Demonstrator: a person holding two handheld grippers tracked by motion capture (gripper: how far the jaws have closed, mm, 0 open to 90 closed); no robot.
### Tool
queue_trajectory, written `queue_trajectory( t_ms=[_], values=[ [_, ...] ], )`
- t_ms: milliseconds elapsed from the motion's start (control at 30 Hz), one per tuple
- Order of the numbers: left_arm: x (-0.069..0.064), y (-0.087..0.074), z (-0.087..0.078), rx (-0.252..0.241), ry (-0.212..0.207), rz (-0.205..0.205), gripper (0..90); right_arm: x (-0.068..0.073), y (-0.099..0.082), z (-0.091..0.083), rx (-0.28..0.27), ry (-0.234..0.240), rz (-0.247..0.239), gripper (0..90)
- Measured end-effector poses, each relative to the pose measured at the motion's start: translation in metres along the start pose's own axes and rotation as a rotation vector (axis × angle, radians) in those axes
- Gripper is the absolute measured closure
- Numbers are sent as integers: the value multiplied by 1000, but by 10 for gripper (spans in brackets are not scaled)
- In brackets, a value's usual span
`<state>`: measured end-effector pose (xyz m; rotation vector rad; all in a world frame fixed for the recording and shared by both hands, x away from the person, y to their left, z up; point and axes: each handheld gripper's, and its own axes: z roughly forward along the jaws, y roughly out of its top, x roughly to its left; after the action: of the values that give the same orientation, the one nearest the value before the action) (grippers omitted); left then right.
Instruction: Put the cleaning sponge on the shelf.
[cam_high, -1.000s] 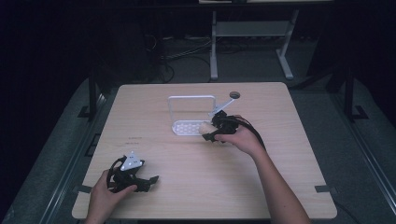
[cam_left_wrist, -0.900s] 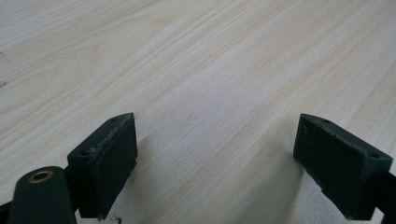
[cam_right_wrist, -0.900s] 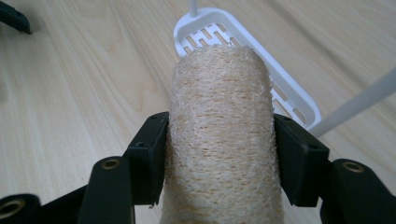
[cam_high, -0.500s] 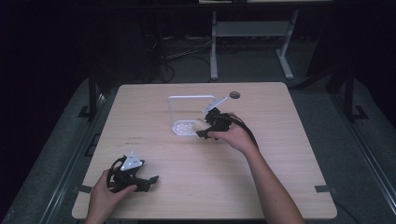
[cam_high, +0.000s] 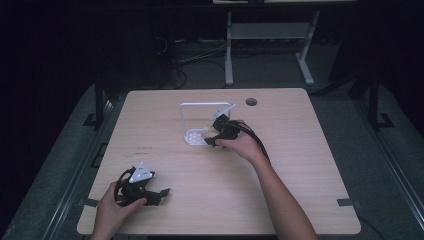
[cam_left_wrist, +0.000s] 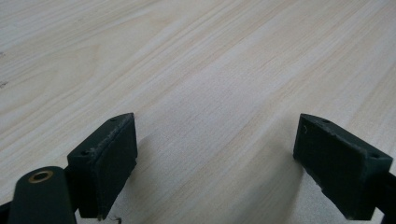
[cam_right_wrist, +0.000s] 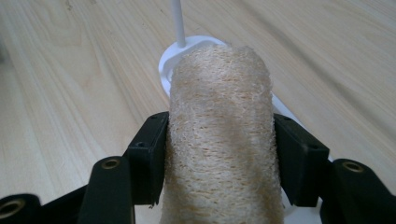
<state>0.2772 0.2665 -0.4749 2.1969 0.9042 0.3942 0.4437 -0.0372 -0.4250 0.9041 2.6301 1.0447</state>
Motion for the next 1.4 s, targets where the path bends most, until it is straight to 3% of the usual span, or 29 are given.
queue_trajectory(
  t_ms=[367,633,1400],
  values=[
    [0,0,0,-1,-1,-1,131,1,8,22,21,-26,-1,410],
    [0,0,0,-1,-1,-2,131,0,10,33,26,-33,26,409],
    [0,0,0,-1,-1,-2,130,0,11,44,49,-50,11,397]
  ],
)
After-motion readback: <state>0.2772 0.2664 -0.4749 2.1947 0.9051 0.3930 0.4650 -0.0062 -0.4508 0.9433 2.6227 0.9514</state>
